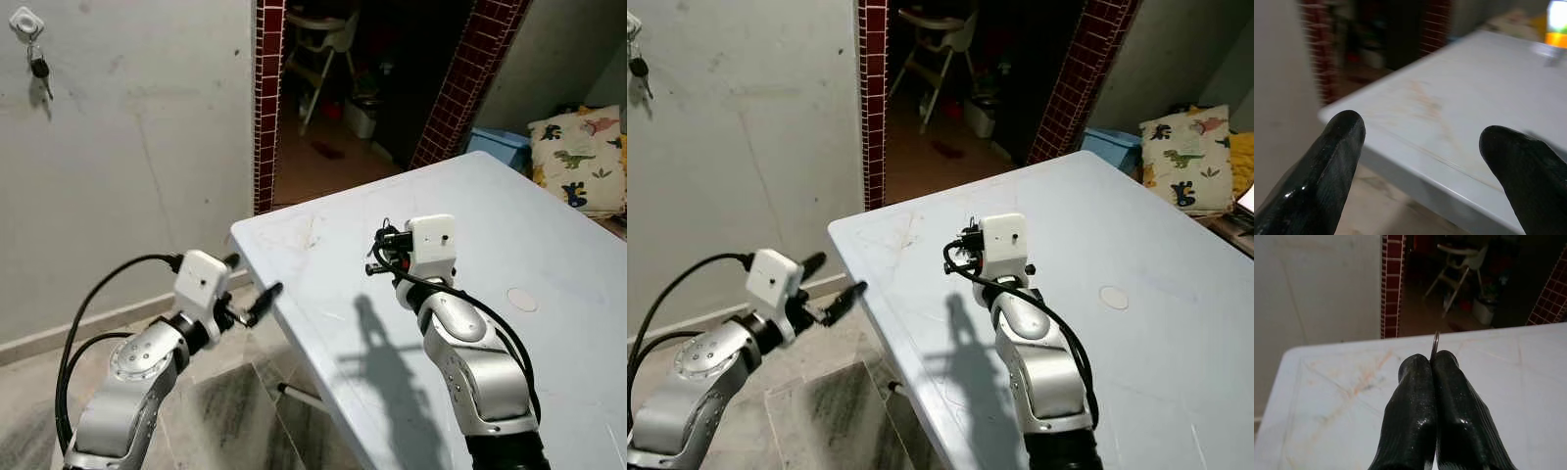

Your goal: Hang keys on a hook

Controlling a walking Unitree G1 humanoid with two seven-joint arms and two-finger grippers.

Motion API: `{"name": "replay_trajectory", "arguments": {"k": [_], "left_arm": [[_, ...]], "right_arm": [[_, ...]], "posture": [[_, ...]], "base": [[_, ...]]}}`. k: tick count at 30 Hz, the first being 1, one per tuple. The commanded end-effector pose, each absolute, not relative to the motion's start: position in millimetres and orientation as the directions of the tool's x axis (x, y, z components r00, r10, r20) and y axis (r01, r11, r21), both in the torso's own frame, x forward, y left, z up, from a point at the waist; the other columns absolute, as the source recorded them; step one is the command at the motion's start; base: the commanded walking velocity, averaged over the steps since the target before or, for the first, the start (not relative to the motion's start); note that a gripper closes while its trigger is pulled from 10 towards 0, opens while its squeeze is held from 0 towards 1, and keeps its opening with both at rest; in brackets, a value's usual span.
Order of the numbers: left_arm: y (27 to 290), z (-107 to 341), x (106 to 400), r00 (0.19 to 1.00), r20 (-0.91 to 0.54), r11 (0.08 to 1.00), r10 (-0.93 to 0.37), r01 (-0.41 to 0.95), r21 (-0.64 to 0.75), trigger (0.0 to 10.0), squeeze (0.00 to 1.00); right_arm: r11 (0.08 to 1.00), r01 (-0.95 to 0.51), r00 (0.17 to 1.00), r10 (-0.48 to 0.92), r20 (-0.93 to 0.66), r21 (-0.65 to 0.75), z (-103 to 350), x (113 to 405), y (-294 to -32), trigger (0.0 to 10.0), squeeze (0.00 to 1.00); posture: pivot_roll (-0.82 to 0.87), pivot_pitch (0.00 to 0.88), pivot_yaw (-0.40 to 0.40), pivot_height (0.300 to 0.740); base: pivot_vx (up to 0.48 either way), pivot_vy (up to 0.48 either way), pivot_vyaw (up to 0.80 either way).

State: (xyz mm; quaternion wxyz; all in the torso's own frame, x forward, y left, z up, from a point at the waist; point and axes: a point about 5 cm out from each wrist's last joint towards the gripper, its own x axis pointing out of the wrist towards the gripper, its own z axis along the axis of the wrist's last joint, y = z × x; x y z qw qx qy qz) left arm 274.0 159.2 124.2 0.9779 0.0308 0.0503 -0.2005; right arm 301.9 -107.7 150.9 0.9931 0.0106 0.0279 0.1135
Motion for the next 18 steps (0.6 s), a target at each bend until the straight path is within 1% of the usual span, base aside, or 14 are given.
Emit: {"name": "replay_trajectory", "arguments": {"k": [1, 2, 4, 5, 7, 9, 12, 15, 18], "left_arm": [[163, 129, 281, 0.948, -0.077, 0.947, -0.307, 0.313, 0.068, 10.0, 0.0], [161, 131, 283, 0.959, -0.062, 0.959, -0.275, 0.278, 0.049, 10.0, 0.0], [159, 132, 285, 0.963, -0.053, 0.963, -0.264, 0.266, 0.041, 10.0, 0.0], [155, 132, 286, 0.962, -0.048, 0.962, -0.269, 0.271, 0.039, 10.0, 0.0], [148, 129, 287, 0.959, -0.052, 0.96, -0.277, 0.279, 0.033, 10.0, 0.0], [139, 126, 288, 0.96, -0.056, 0.962, -0.273, 0.274, -0.002, 10.0, 0.0], [132, 124, 290, 0.962, -0.058, 0.963, -0.268, 0.267, -0.024, 10.0, 0.0], [130, 127, 293, 0.965, -0.053, 0.966, -0.258, 0.256, -0.044, 10.0, 0.0], [131, 127, 295, 0.966, -0.055, 0.967, -0.251, 0.249, -0.047, 10.0, 0.0]], "right_arm": [[0.975, -0.219, 0.976, 0.219, 0.001, 0.037, 159, 306, -107, 2.9, 0.0], [0.974, -0.22, 0.975, 0.219, 0.026, 0.061, 161, 306, -103, 4.2, 0.0], [0.973, -0.22, 0.975, 0.217, 0.042, 0.074, 162, 307, -101, 4.2, 0.0], [0.975, -0.206, 0.978, 0.202, 0.051, 0.087, 161, 309, -100, 10.0, 0.0], [0.974, -0.191, 0.981, 0.185, 0.056, 0.123, 159, 310, -98, 10.0, 0.0], [0.972, -0.183, 0.982, 0.176, 0.063, 0.145, 157, 313, -92, 10.0, 0.0], [0.972, -0.186, 0.982, 0.178, 0.068, 0.142, 157, 316, -87, 10.0, 0.0], [0.972, -0.19, 0.98, 0.179, 0.084, 0.139, 160, 317, -83, 10.0, 0.0], [0.973, -0.184, 0.981, 0.175, 0.08, 0.138, 157, 315, -85, 10.0, 0.0]], "posture": [[0.15, 0.0, -0.13, 0.74], [0.14, 0.0, -0.127, 0.74], [0.14, 0.0, -0.125, 0.74], [0.14, 0.0, -0.121, 0.74], [0.14, 0.0, -0.121, 0.74], [0.14, 0.0, -0.12, 0.74], [0.14, 0.0, -0.12, 0.74], [0.13, 0.0, -0.117, 0.74], [0.13, 0.0, -0.118, 0.74]], "base": [[0.0, 0.0, 0.0], [0.0, 0.0, 0.0], [0.0, 0.0, 0.0], [0.0, 0.0, 0.0], [0.0, 0.0, 0.0], [0.0, 0.0, 0.0], [0.0, 0.0, 0.0], [0.0, 0.0, 0.71], [0.0, 0.0, 0.8]]}}
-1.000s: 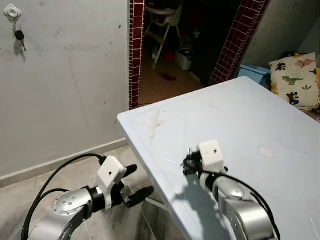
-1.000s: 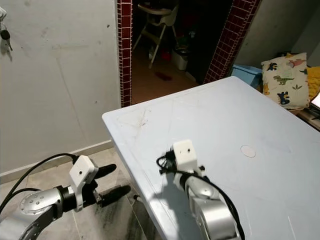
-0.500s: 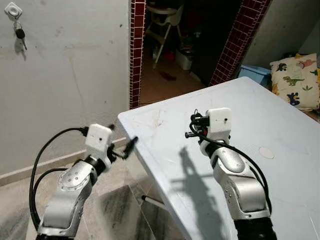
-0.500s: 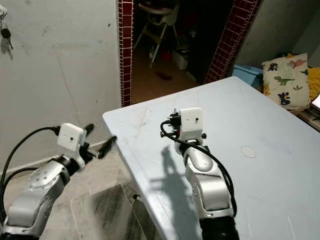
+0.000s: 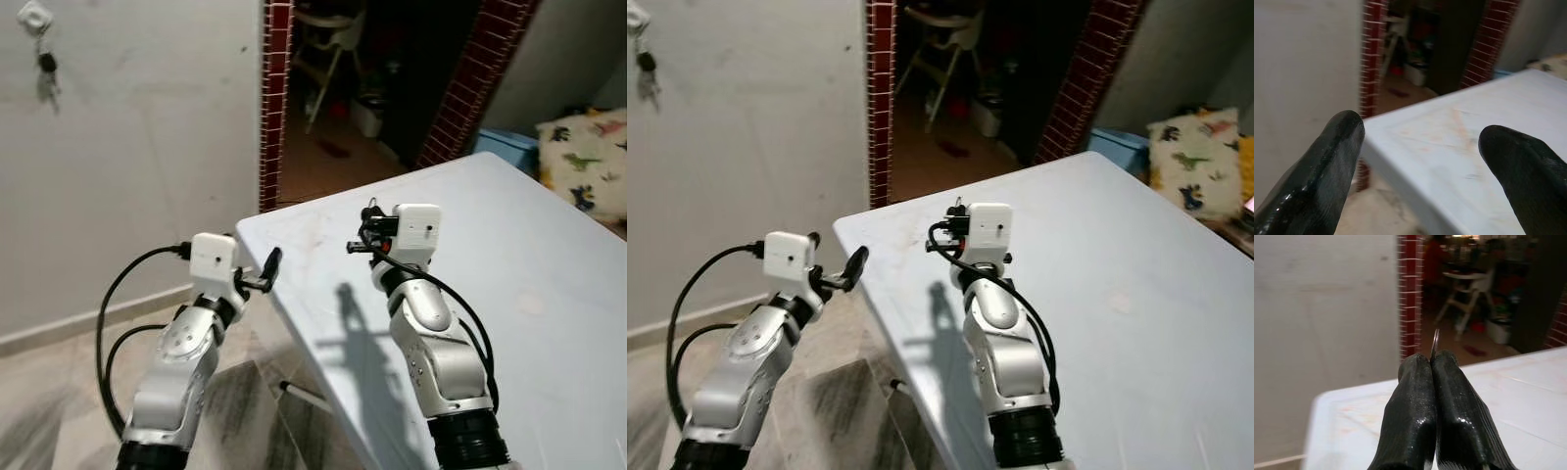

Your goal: Hang keys on a hook

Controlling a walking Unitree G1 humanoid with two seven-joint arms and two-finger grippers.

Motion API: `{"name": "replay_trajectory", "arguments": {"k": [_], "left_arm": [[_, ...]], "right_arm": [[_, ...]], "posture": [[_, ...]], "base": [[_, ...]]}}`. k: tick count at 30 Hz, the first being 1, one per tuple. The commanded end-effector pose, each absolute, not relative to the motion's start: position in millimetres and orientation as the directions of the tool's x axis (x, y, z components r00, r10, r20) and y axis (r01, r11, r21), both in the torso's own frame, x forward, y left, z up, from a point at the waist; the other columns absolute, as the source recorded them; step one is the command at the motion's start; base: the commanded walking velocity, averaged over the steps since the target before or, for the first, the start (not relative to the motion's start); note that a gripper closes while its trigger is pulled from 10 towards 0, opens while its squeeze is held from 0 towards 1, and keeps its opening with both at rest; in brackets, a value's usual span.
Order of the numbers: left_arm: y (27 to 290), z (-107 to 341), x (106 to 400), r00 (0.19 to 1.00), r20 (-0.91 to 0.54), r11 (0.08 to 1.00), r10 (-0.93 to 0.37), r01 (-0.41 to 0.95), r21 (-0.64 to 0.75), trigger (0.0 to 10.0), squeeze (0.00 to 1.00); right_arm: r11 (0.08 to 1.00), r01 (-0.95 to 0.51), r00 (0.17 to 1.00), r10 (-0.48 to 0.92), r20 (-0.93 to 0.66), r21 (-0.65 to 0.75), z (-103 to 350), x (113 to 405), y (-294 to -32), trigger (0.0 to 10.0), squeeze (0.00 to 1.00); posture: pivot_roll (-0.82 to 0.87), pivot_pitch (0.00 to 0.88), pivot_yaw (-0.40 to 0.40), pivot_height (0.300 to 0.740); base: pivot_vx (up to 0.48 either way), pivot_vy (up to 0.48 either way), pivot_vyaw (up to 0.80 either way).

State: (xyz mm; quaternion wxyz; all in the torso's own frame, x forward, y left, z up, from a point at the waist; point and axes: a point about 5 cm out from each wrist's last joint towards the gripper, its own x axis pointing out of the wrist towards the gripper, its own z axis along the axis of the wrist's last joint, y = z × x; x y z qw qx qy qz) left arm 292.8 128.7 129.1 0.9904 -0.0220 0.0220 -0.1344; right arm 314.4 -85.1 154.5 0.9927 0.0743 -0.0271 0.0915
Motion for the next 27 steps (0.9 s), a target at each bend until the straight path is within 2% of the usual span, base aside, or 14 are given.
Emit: {"name": "replay_trajectory", "arguments": {"k": [1, 7, 10, 15, 20, 27], "left_arm": [[132, 127, 295, 0.968, -0.056, 0.969, -0.245, 0.242, -0.044, 10.0, 0.0], [135, 124, 296, 0.97, -0.074, 0.973, -0.23, 0.228, -0.028, 10.0, 0.0], [135, 124, 296, 0.966, -0.086, 0.97, -0.244, 0.243, -0.022, 10.0, 0.0], [140, 125, 290, 0.962, -0.097, 0.967, -0.255, 0.256, -0.006, 10.0, 0.0], [147, 119, 280, 0.952, -0.132, 0.96, -0.275, 0.279, 0.012, 10.0, 0.0], [150, 120, 274, 0.947, -0.145, 0.956, -0.287, 0.294, 0.025, 10.0, 0.0]], "right_arm": [[0.974, -0.179, 0.982, 0.169, 0.079, 0.138, 156, 315, -87, 10.0, 0.0], [0.98, -0.149, 0.987, 0.14, 0.077, 0.132, 153, 318, -95, 10.0, 0.0], [0.984, -0.123, 0.99, 0.113, 0.083, 0.13, 154, 317, -102, 10.0, 0.0], [0.996, 0.004, 0.995, -0.013, 0.103, 0.087, 151, 311, -130, 10.0, 0.0], [0.996, 0.073, 0.994, -0.077, 0.072, 0.055, 143, 305, -157, 10.0, 0.0], [0.993, 0.119, 0.99, -0.121, 0.071, 0.025, 142, 300, -172, 10.0, 0.0]], "posture": [[0.13, 0.0, -0.117, 0.74], [0.13, 0.0, -0.114, 0.74], [0.13, 0.0, -0.113, 0.74], [0.13, 0.0, -0.113, 0.74], [0.12, 0.0, -0.109, 0.74], [0.13, 0.0, -0.101, 0.74]], "base": [[0.0, 0.0, 0.8], [0.0, 0.0, 0.8], [0.0, 0.0, 0.0], [0.0, 0.479, 0.0], [0.0, 0.476, 0.0], [0.0, 0.476, 0.0]]}}
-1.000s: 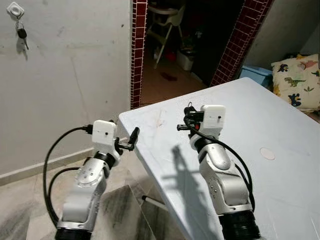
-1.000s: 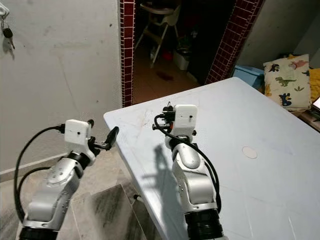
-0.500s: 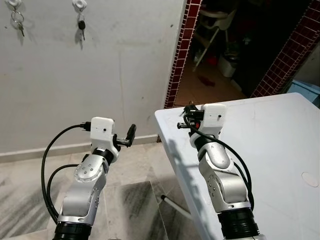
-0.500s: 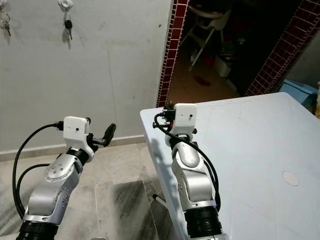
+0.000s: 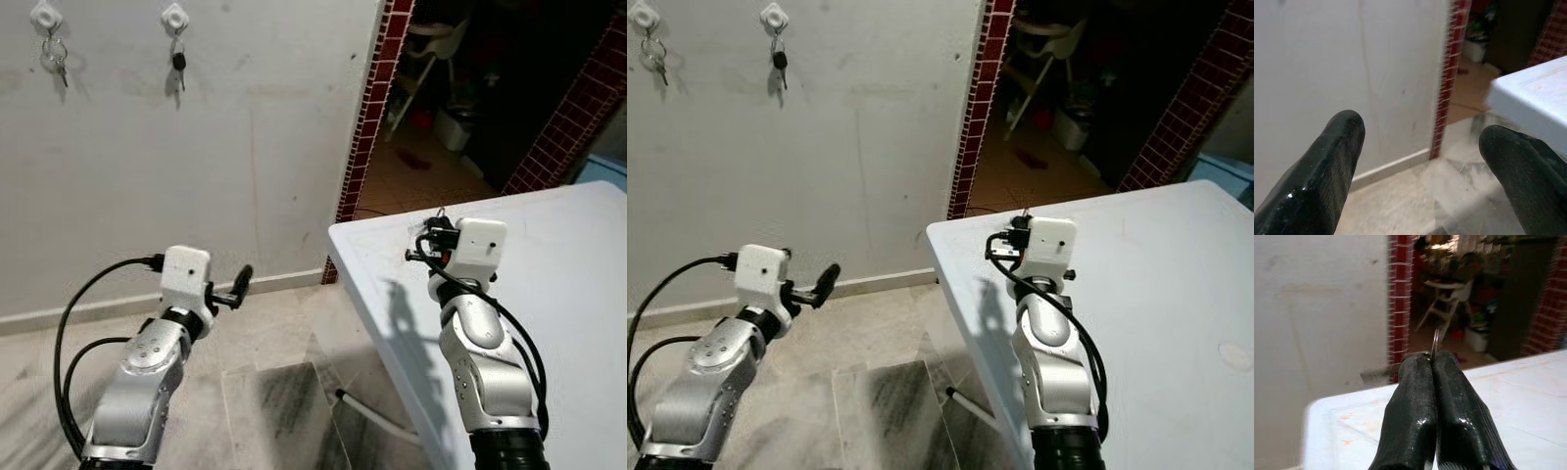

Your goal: Hang keys on a hook

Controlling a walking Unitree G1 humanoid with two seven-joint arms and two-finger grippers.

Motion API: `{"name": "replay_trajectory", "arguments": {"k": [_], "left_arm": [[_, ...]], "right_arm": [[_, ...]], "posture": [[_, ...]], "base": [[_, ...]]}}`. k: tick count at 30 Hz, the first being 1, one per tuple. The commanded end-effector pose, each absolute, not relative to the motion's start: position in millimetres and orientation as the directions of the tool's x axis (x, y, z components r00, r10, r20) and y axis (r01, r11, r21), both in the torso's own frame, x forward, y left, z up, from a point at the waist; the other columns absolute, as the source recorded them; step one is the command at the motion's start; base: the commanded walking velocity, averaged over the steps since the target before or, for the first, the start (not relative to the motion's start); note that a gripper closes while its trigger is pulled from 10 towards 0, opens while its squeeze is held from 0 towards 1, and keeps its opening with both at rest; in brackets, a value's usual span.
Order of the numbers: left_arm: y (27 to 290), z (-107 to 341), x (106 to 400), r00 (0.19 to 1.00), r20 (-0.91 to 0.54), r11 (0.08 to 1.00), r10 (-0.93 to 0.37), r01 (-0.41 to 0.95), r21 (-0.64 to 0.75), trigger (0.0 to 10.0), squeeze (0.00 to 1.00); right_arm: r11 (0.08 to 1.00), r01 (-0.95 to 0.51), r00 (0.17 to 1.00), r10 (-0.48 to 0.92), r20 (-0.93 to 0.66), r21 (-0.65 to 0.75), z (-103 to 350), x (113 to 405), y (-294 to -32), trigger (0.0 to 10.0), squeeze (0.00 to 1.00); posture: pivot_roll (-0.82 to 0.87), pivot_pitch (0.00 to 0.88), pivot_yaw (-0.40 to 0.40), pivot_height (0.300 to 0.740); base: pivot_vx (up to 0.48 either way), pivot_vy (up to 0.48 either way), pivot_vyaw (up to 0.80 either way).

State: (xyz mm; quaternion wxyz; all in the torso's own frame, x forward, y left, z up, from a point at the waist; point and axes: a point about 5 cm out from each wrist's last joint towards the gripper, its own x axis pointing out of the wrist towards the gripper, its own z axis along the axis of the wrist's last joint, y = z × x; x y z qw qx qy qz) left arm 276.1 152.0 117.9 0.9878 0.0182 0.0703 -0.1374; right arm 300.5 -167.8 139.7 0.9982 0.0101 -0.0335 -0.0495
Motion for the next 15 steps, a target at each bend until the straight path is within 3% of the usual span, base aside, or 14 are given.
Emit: {"name": "replay_trajectory", "arguments": {"k": [1, 15], "left_arm": [[150, 120, 274, 0.947, -0.146, 0.956, -0.287, 0.294, 0.026, 10.0, 0.0], [169, 124, 260, 0.943, -0.189, 0.953, -0.274, 0.293, 0.079, 10.0, 0.0]], "right_arm": [[0.992, 0.126, 0.989, -0.128, 0.071, 0.025, 142, 299, -173, 10.0, 0.0], [0.981, 0.191, 0.979, -0.19, 0.075, -0.015, 146, 287, -195, 10.0, 0.0]], "posture": [[0.13, 0.0, -0.101, 0.74], [0.15, 0.0, -0.09, 0.74]], "base": [[0.0, 0.476, 0.0], [0.0, 0.476, 0.0]]}}
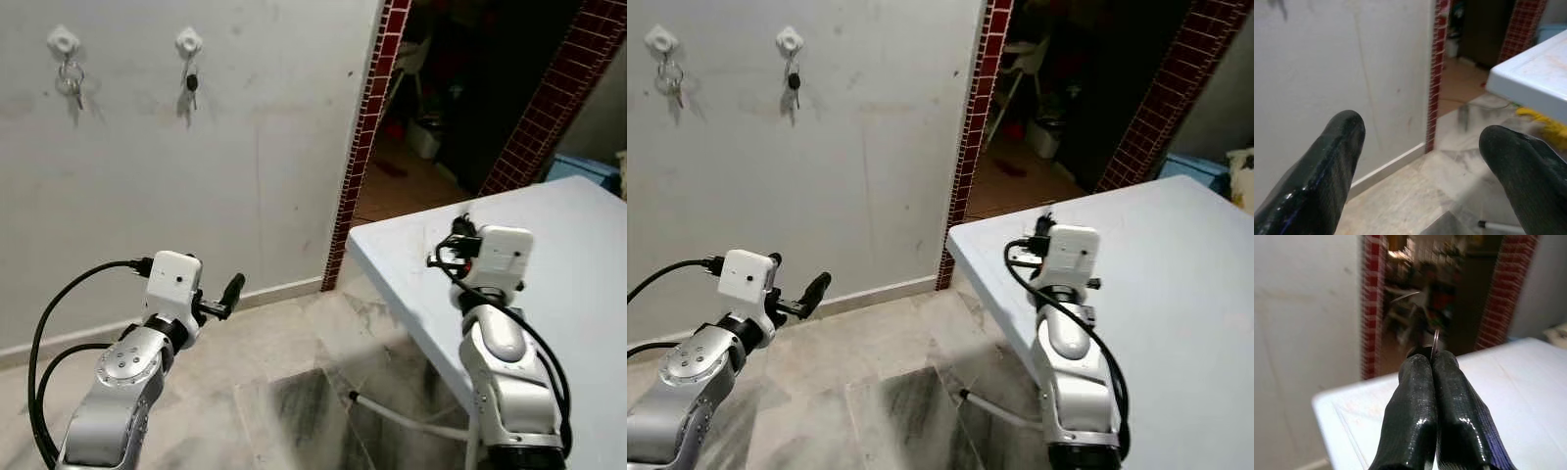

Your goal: Hang keys on a hook

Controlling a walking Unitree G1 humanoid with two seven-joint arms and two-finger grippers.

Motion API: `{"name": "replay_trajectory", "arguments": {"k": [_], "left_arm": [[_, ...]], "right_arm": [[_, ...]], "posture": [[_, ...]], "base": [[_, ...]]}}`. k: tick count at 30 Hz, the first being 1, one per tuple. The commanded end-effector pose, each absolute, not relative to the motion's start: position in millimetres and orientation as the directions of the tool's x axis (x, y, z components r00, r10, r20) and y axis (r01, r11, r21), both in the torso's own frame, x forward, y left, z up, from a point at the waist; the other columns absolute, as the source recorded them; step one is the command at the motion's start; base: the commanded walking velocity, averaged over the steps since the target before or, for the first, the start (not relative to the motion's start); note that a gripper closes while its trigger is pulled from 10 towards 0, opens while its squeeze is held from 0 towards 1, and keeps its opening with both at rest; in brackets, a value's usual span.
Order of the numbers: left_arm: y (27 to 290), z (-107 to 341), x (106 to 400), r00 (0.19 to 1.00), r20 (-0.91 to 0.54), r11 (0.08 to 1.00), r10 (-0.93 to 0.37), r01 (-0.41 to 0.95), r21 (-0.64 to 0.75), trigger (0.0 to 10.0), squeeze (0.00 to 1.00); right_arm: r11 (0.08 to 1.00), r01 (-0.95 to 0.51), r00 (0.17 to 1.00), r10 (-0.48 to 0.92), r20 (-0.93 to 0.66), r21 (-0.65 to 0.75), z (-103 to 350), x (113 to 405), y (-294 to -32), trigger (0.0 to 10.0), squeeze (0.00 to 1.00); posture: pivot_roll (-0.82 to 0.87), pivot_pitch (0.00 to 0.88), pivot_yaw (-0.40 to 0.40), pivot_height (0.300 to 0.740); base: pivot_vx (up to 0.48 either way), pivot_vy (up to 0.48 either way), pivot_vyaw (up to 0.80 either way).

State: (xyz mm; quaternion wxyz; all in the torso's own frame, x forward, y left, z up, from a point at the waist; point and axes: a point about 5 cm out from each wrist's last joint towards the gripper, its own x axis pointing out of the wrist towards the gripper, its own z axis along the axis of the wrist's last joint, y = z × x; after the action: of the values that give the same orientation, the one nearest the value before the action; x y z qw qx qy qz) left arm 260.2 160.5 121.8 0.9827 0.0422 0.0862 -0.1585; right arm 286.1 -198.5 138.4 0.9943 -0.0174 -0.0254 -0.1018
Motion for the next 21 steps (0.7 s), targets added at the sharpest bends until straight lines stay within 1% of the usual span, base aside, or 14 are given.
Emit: {"name": "replay_trajectory", "arguments": {"k": [1, 5, 8, 12, 15, 21], "left_arm": [[169, 124, 260, 0.943, -0.19, 0.953, -0.272, 0.291, 0.081, 10.0, 0.0], [172, 123, 258, 0.942, -0.204, 0.954, -0.265, 0.286, 0.083, 10.0, 0.0], [173, 122, 258, 0.942, -0.205, 0.954, -0.265, 0.287, 0.086, 10.0, 0.0], [171, 122, 259, 0.941, -0.208, 0.953, -0.266, 0.289, 0.086, 10.0, 0.0], [170, 122, 259, 0.939, -0.211, 0.951, -0.272, 0.296, 0.093, 10.0, 0.0], [174, 127, 268, 0.95, -0.182, 0.956, -0.252, 0.274, 0.107, 10.0, 0.0]], "right_arm": [[0.981, 0.191, 0.979, -0.189, 0.074, -0.019, 146, 286, -197, 10.0, 0.0], [0.985, 0.158, 0.986, -0.154, 0.062, -0.064, 147, 280, -206, 10.0, 0.0], [0.986, 0.156, 0.987, -0.152, 0.056, -0.066, 148, 279, -211, 10.0, 0.0], [0.988, 0.142, 0.989, -0.138, 0.057, -0.066, 151, 280, -209, 10.0, 0.0], [0.991, 0.123, 0.991, -0.121, 0.05, -0.06, 151, 279, -203, 10.0, 0.0], [0.993, 0.112, 0.993, -0.11, 0.039, -0.038, 149, 278, -195, 10.0, 0.0]], "posture": [[0.15, 0.0, -0.09, 0.74], [0.14, 0.0, -0.089, 0.74], [0.14, 0.0, -0.091, 0.74], [0.14, 0.0, -0.089, 0.74], [0.14, 0.0, -0.089, 0.74], [0.14, 0.0, -0.091, 0.74]], "base": [[0.0, 0.476, 0.0], [0.0, 0.473, 0.0], [0.0, 0.472, 0.0], [0.0, 0.471, 0.0], [0.0, 0.279, 0.0], [0.0, 0.0, 0.0]]}}
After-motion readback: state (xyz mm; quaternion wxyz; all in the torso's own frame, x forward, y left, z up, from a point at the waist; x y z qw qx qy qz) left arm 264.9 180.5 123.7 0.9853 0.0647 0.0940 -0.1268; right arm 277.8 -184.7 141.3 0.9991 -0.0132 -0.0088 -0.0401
